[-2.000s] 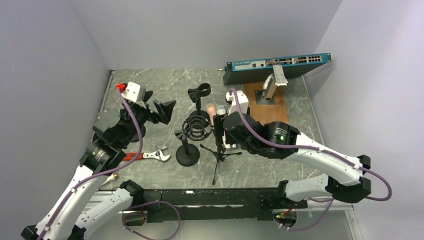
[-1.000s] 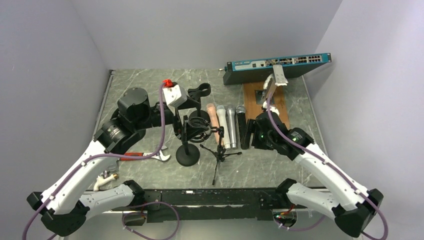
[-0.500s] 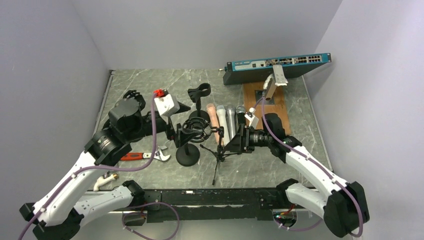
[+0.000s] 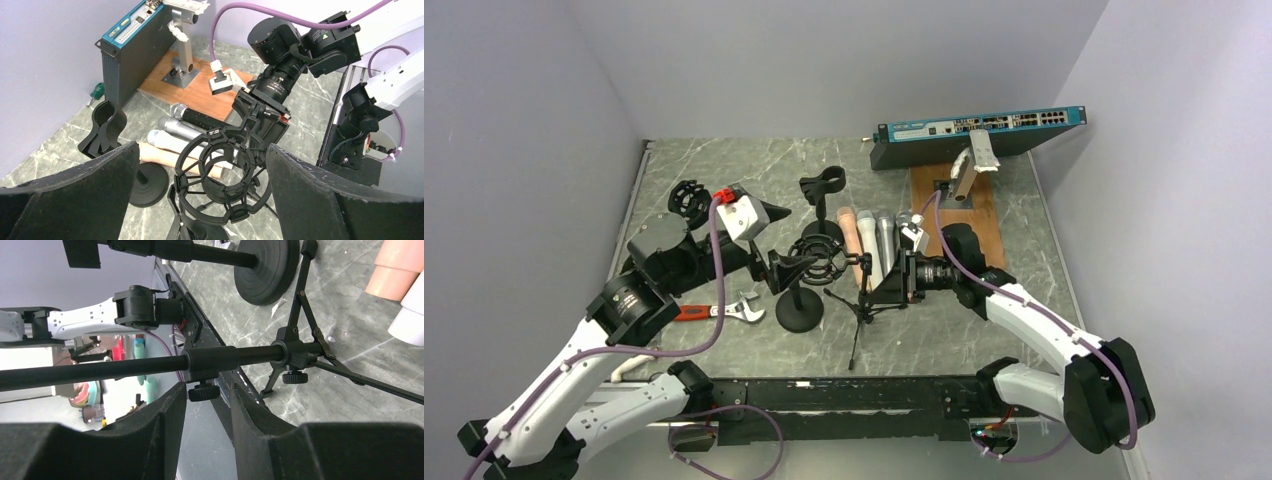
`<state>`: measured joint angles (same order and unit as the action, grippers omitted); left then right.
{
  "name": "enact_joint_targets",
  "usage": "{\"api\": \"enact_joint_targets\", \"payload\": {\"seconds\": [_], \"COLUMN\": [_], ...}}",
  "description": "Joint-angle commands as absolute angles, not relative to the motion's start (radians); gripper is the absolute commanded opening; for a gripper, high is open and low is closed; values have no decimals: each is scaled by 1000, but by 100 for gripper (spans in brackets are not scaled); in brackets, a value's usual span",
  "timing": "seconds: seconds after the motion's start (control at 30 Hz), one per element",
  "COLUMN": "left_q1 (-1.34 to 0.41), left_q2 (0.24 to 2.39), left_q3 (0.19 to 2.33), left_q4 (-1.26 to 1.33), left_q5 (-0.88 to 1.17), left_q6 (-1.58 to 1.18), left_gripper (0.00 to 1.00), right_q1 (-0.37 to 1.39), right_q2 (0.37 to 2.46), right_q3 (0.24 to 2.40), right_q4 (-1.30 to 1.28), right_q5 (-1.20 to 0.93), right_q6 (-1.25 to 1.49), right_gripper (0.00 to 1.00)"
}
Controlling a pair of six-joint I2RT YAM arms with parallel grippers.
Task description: Remove the microphone from the stand
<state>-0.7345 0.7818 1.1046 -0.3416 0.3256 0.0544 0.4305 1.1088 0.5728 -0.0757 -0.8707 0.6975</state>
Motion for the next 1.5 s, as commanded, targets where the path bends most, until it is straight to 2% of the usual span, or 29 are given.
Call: {"api": "enact_joint_targets", "payload": {"seconds": [0.0, 0.17, 0.3, 0.43, 0.53, 0.67, 0.87, 1.03, 1.2, 1.37, 1.47], "left_q1": [-738, -738, -739, -740, -740, -739, -741, -740, -740, -740, -740], "left_q2": [790, 800, 806, 815, 814, 803, 760, 709, 685, 693, 696], "left_q3": [1104, 1108, 1107, 1110, 1108, 1099, 1072, 1043, 1034, 1032, 1033], "left_q4": [-311, -317, -316, -320, -319, -309, -279, -252, -252, -250, -254], "left_q5": [321, 338, 344, 349, 340, 316, 236, 100, 3, 3, 3], "left_q6": [71, 71, 68, 70, 69, 69, 62, 40, 30, 30, 32], "left_gripper": [99, 99, 99, 99, 99, 99, 99, 99, 99, 99, 99], "right_q1": [426, 425, 427, 428, 428, 428, 428, 431, 440, 511, 622], "right_q2": [1113, 1131, 1143, 1140, 1136, 1133, 1035, 915, 896, 907, 894], "right_q3": [558, 544, 525, 489, 471, 457, 403, 383, 367, 367, 400], "right_q4": [-5, 32, 76, 186, 222, 261, 328, 271, 290, 310, 249], "right_q5": [-911, -941, -948, -981, -970, -938, -791, -566, -443, -352, -248], "right_q6": [660, 638, 643, 680, 679, 681, 697, 637, 592, 539, 447], "right_gripper": [40, 39, 28, 25, 17, 0, 0, 0, 0, 0, 0]}}
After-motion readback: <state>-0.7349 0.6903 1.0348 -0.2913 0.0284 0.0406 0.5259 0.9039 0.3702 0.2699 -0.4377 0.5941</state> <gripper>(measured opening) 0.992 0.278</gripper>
